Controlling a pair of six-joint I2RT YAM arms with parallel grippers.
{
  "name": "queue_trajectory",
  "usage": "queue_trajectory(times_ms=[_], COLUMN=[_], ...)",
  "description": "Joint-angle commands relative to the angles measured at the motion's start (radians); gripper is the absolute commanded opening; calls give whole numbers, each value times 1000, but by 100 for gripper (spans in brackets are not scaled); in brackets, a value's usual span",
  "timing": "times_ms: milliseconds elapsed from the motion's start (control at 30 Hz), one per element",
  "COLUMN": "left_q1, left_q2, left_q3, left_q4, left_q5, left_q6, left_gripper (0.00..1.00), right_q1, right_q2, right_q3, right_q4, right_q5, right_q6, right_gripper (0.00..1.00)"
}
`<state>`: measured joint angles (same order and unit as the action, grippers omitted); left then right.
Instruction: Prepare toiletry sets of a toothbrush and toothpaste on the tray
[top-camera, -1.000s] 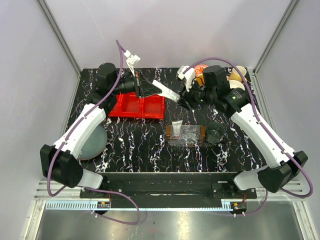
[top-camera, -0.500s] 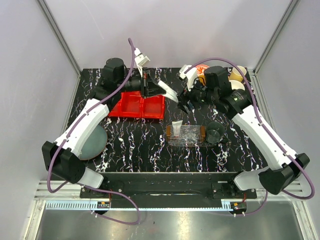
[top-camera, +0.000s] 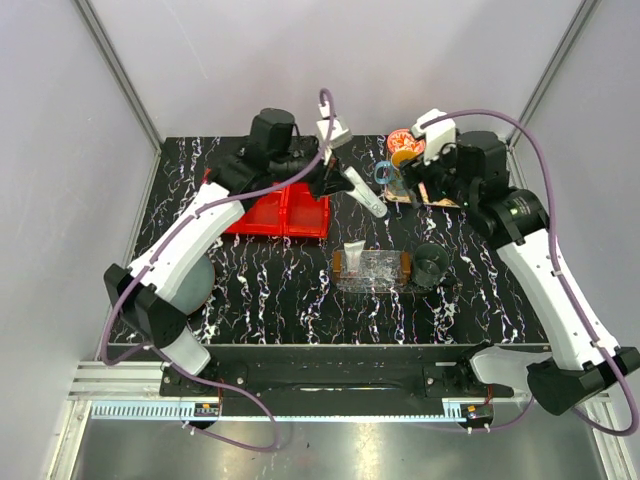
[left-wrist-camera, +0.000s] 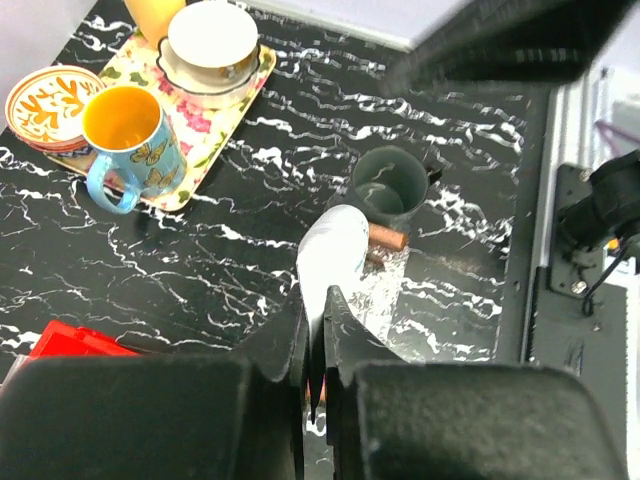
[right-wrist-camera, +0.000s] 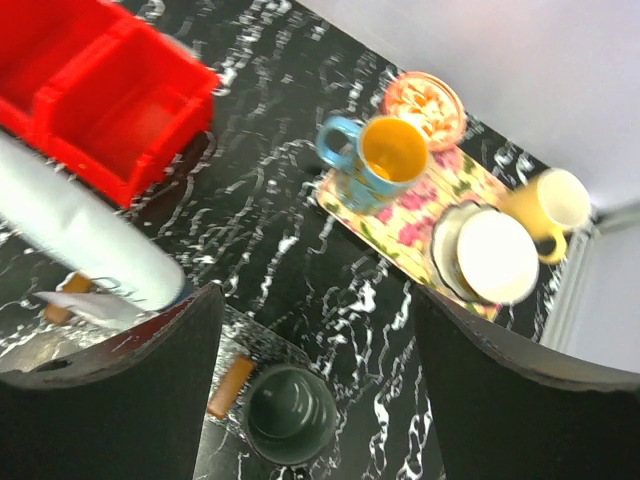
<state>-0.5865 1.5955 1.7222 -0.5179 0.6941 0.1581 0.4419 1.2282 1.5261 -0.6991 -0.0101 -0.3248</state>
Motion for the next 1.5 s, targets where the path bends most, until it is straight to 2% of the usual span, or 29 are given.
queue_trajectory(times_ms=[0,100,300,433,700,1133,1467], left_q1=[-70,-145,-260,-309,-383,-412,-414], left_q2=[29,64,136,190,221,268,291], left_q3=[103,138,229,286,287,318,317], left_q4=[-92,-135,-218,-280,-327,-416,-422], left_q5=[-146,-232,-405,-501,-656,-691,-679], left_q6=[174,219,262,265,225,144,127], left_gripper=[0,0,0,0,0,0,0], right_q1=[-116,-192,-265,-317,-365,-374,-378], right_q2=[-33,-47,-65,-68,-67,-61,-68], right_q3=[-23,-53,-144,-198,-238,-261,-268], right_q4=[42,55,81,92,115,125,127], right_q5=[134,150,134,118,70,44,35], right_q6=[62,79,102,113,124,133,133], right_gripper=[80,80,80,80,80,80,80])
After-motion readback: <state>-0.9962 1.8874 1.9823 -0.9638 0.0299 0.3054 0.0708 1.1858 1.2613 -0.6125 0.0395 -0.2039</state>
